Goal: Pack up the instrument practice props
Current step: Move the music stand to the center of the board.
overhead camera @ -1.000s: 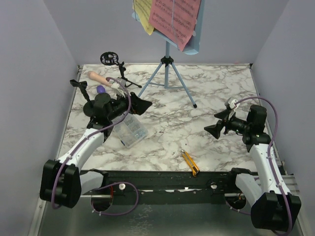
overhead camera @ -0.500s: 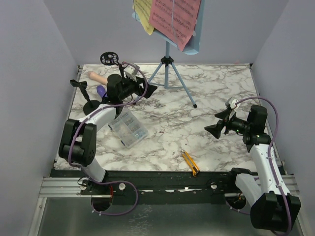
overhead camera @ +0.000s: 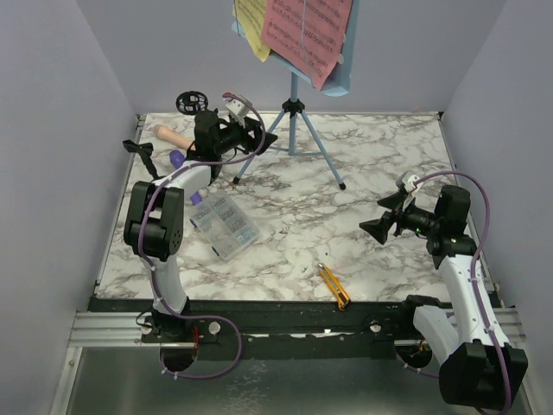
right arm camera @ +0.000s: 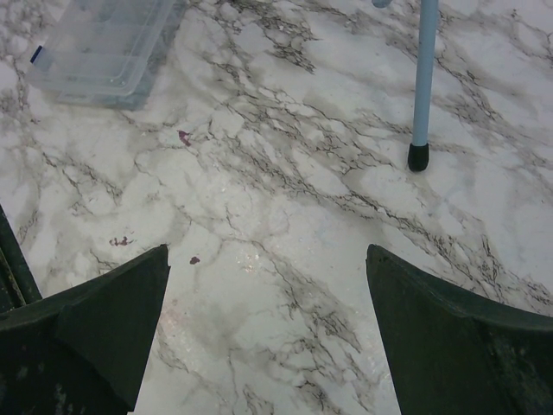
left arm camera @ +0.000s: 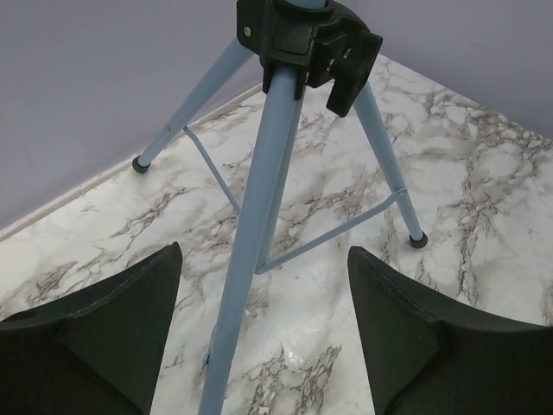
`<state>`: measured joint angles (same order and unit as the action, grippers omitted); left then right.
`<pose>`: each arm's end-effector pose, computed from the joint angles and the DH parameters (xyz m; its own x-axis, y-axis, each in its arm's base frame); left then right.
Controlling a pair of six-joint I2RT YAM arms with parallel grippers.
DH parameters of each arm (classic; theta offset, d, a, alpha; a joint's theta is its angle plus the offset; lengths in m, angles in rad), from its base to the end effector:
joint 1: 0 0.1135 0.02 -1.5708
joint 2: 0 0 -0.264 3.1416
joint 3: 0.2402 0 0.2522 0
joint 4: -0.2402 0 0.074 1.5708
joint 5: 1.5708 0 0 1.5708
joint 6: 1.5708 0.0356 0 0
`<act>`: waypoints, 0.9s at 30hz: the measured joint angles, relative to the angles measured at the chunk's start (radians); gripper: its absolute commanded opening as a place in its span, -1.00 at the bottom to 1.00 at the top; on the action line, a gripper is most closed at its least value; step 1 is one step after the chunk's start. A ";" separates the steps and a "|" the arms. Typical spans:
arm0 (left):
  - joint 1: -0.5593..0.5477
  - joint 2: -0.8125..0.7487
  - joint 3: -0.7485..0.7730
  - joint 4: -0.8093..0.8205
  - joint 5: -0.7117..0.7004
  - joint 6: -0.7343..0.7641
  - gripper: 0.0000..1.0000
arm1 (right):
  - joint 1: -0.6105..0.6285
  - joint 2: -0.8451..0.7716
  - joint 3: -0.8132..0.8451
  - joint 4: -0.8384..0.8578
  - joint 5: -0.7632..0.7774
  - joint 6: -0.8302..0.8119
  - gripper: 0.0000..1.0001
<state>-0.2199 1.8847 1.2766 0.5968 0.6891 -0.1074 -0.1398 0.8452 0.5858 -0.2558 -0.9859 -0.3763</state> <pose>0.4228 -0.1177 0.2727 -0.0955 -0.0634 -0.9934 0.7831 0.6113 -0.1143 0.1809 0.0045 0.2600 -0.2180 -0.1742 -0.9603 -0.7759 0.6277 0.0623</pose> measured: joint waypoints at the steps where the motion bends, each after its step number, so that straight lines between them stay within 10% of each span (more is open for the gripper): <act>1: 0.000 0.015 0.013 0.000 0.008 0.002 0.47 | 0.000 -0.001 0.000 0.000 0.000 0.000 0.99; 27: -0.017 0.132 0.121 0.004 0.099 0.043 -0.41 | 0.000 -0.002 0.000 0.000 0.000 -0.003 0.99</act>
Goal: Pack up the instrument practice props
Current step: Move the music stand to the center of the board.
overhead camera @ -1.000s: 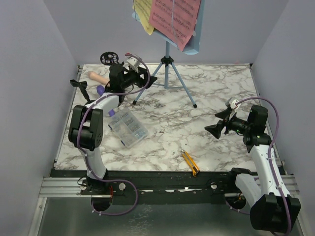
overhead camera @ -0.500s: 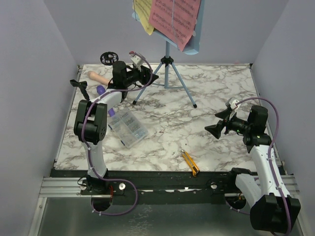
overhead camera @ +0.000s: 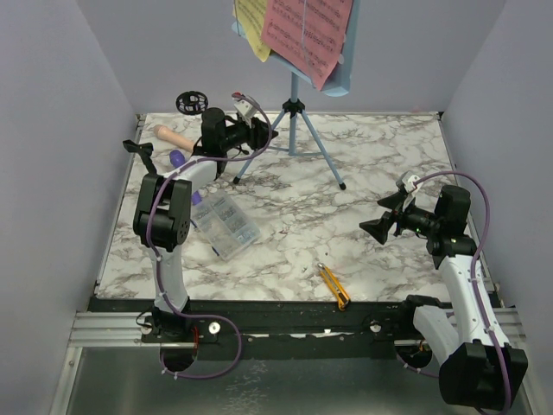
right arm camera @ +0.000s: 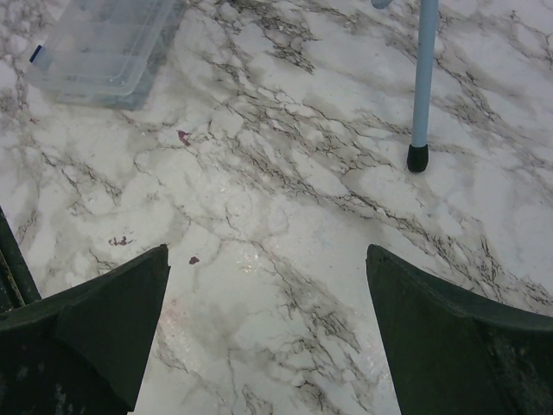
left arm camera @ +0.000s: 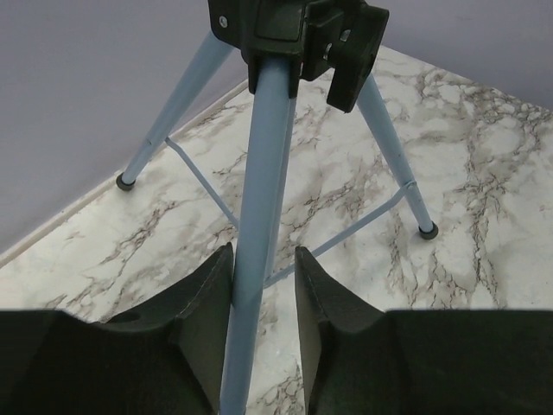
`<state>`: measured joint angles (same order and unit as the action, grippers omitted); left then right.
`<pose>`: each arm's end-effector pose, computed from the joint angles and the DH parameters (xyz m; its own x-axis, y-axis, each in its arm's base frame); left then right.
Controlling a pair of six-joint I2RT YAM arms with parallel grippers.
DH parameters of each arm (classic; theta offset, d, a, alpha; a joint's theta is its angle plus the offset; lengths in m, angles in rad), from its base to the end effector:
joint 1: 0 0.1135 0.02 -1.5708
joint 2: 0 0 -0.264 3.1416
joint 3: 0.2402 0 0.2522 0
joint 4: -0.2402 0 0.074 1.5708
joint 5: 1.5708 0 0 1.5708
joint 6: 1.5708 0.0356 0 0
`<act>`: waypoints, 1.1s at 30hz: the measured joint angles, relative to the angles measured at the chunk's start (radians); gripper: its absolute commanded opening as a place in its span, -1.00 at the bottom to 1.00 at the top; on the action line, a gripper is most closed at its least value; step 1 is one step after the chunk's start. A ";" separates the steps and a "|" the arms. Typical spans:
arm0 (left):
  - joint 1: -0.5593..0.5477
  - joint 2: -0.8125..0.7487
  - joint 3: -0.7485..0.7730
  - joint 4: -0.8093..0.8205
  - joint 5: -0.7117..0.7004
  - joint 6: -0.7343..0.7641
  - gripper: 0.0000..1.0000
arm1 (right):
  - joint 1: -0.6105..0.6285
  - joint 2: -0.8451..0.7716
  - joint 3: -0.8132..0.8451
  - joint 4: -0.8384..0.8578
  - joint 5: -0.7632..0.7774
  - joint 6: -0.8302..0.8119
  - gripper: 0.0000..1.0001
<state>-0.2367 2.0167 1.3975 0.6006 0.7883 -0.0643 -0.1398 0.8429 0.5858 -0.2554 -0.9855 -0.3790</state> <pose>0.4483 -0.1341 0.2565 -0.0730 -0.0290 -0.9969 0.8517 0.5183 -0.0774 0.1806 0.0046 0.2604 -0.2134 -0.1764 -0.9609 -0.7765 0.6276 0.0573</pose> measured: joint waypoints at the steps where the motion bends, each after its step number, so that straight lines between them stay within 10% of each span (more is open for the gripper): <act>1: 0.000 0.002 0.002 0.000 -0.003 0.003 -0.48 | 0.000 0.000 0.000 0.000 0.000 0.000 0.99; 14: -0.058 0.007 0.003 0.006 -0.015 0.050 -0.99 | 0.000 0.000 0.000 0.000 0.000 -0.005 0.99; 33: -0.235 -0.141 -0.198 0.042 -0.284 -0.014 -1.00 | 0.000 -0.009 0.000 0.000 0.000 -0.007 0.98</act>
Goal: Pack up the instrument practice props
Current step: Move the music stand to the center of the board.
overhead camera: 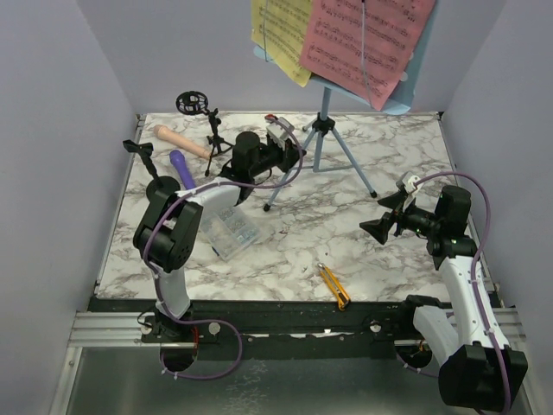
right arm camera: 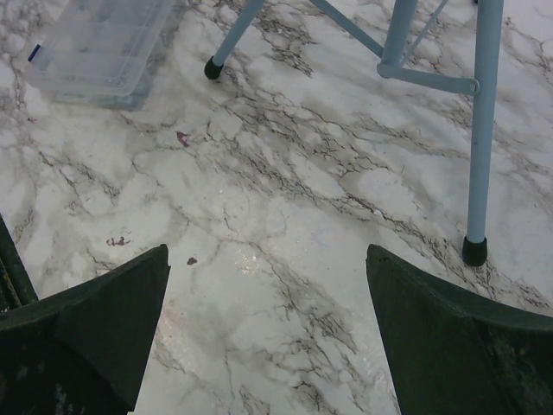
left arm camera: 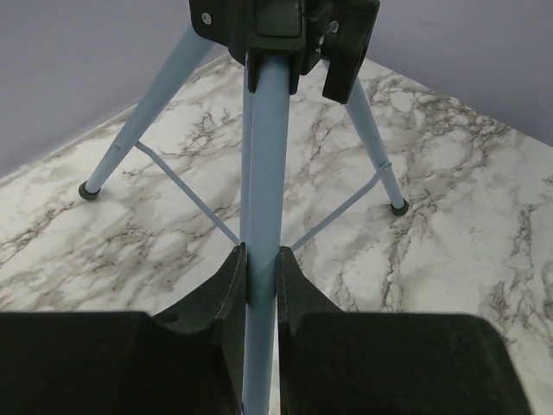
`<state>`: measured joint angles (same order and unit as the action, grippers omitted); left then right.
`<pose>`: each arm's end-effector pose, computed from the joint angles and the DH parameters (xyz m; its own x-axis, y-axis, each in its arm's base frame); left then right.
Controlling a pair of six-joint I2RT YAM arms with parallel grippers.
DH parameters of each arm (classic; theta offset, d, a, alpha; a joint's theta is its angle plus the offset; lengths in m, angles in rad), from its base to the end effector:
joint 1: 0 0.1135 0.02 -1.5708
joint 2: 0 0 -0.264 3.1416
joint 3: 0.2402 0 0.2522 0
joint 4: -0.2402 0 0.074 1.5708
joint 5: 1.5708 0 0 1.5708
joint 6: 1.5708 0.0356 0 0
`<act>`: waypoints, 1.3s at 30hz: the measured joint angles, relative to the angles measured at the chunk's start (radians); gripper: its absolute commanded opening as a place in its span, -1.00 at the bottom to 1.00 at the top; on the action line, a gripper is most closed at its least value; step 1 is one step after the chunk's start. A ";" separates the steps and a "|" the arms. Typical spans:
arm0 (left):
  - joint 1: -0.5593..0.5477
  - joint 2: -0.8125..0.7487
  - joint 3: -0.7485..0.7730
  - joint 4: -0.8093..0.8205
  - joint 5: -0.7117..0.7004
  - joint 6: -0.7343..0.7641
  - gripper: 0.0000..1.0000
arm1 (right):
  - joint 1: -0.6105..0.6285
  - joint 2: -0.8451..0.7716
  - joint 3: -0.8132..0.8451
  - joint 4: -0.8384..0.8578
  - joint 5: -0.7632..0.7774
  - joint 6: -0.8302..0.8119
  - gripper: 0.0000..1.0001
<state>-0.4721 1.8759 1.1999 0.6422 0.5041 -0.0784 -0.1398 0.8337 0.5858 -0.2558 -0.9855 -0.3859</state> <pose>0.3779 -0.2122 0.2553 -0.0949 -0.0286 -0.9951 0.8232 0.5598 -0.0945 0.1792 0.0048 0.2618 -0.1997 -0.1819 -0.9628 -0.7783 0.6264 0.0431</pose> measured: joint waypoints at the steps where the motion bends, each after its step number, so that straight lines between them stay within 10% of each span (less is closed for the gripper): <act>1: -0.013 -0.009 -0.012 0.000 -0.019 -0.009 -1.00 | 0.000 -0.001 0.000 0.000 0.000 0.000 0.99; 32: -0.389 -0.290 -0.343 0.026 -0.738 -0.182 -0.98 | -0.011 -0.011 0.000 0.000 0.000 0.000 0.99; 39: -0.402 -0.290 -0.349 0.014 -0.784 -0.251 0.33 | -0.024 -0.019 0.000 -0.005 0.000 -0.001 0.99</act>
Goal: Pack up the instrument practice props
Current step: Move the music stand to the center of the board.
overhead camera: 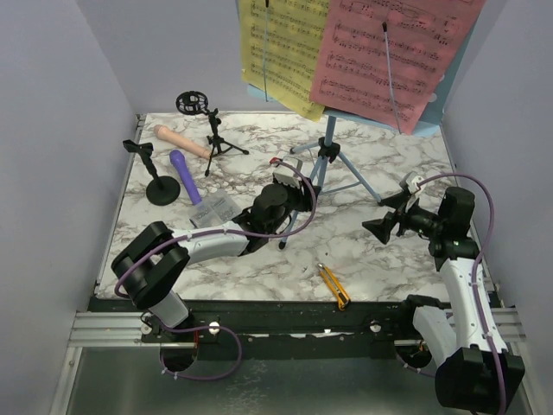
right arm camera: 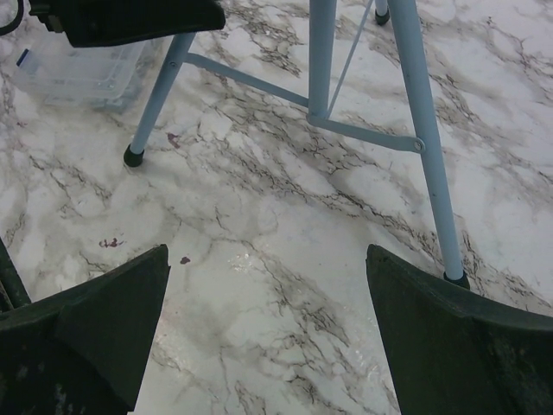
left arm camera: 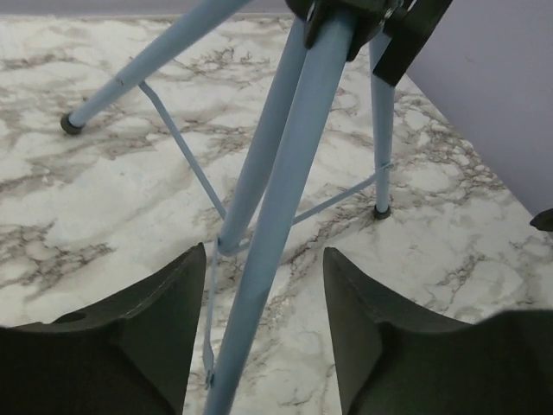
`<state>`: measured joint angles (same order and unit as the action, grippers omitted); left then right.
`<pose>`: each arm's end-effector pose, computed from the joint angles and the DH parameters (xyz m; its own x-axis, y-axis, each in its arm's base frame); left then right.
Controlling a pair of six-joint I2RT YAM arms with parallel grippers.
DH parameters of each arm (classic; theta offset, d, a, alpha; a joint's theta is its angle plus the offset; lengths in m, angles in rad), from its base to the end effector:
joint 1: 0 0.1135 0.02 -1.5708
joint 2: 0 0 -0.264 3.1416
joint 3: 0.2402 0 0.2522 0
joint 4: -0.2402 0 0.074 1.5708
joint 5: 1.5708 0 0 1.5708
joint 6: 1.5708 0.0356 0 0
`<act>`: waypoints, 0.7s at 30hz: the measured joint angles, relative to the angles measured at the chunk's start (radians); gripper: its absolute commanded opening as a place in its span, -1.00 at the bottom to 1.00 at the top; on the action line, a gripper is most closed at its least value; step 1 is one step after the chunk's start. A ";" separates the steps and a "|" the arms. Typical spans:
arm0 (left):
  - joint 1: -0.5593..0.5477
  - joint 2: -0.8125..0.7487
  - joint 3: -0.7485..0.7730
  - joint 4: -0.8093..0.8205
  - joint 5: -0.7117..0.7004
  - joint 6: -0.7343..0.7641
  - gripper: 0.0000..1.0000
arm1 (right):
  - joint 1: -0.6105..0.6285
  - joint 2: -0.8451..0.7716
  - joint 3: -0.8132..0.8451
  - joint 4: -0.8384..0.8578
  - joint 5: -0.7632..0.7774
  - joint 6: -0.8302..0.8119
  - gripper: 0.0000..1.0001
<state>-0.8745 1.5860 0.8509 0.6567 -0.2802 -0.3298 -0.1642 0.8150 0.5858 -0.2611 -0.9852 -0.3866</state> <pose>0.2345 -0.2652 0.2492 -0.2290 -0.2113 -0.9502 0.5140 0.8027 -0.3024 0.1763 0.0009 0.2643 -0.1909 -0.1796 -0.9650 -0.7633 0.6454 0.0309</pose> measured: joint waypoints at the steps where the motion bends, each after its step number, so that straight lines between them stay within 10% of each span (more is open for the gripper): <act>1: -0.002 0.000 -0.007 -0.007 -0.001 -0.016 0.42 | -0.003 -0.001 0.000 -0.005 0.000 0.000 0.99; 6: -0.006 -0.028 -0.059 -0.040 0.000 -0.056 0.98 | -0.034 -0.005 0.032 -0.087 -0.022 -0.012 0.98; 21: 0.132 -0.414 -0.244 -0.162 0.248 -0.172 0.98 | -0.041 -0.005 0.687 -0.882 -0.275 -0.406 0.99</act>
<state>-0.7429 1.1717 0.6067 0.4950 -0.0322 -0.5018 -0.2050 0.8097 1.2724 -1.1427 -1.2602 -0.7929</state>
